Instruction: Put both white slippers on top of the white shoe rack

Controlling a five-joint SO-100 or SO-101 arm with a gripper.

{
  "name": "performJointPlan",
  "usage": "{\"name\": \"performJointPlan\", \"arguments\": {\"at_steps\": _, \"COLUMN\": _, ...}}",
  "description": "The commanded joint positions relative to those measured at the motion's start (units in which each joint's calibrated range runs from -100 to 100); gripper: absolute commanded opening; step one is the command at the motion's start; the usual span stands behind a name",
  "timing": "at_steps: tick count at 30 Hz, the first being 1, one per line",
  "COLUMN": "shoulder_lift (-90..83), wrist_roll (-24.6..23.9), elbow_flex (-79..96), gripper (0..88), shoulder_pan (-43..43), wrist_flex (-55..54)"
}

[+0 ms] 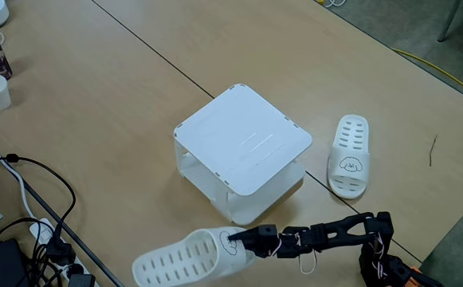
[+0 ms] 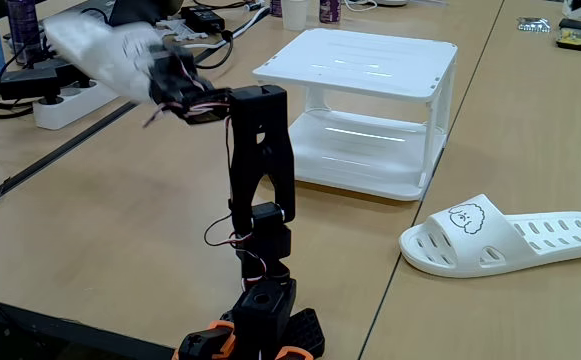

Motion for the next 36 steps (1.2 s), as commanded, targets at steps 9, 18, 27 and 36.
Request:
{"name": "performJointPlan", "arguments": {"at_steps": 9, "shoulder_lift": -0.9, "wrist_roll": 0.4, "elbow_flex": -39.1, "gripper": 0.8, "shoulder_pan": 11.0, "wrist_flex": 26.9}}
{"name": "performJointPlan", "arguments": {"at_steps": 18, "shoulder_lift": -0.8, "wrist_roll": 0.4, "elbow_flex": -40.2, "gripper": 0.8, "shoulder_pan": 24.4, "wrist_flex": 37.2}}
{"name": "performJointPlan", "arguments": {"at_steps": 27, "shoulder_lift": -1.0, "wrist_roll": 0.4, "elbow_flex": -37.2, "gripper": 0.8, "shoulder_pan": 35.6, "wrist_flex": 42.0}}
{"name": "performJointPlan", "arguments": {"at_steps": 36, "shoulder_lift": -1.3, "wrist_roll": 0.4, "elbow_flex": -32.0, "gripper": 0.8, "shoulder_pan": 36.9, "wrist_flex": 42.1}}
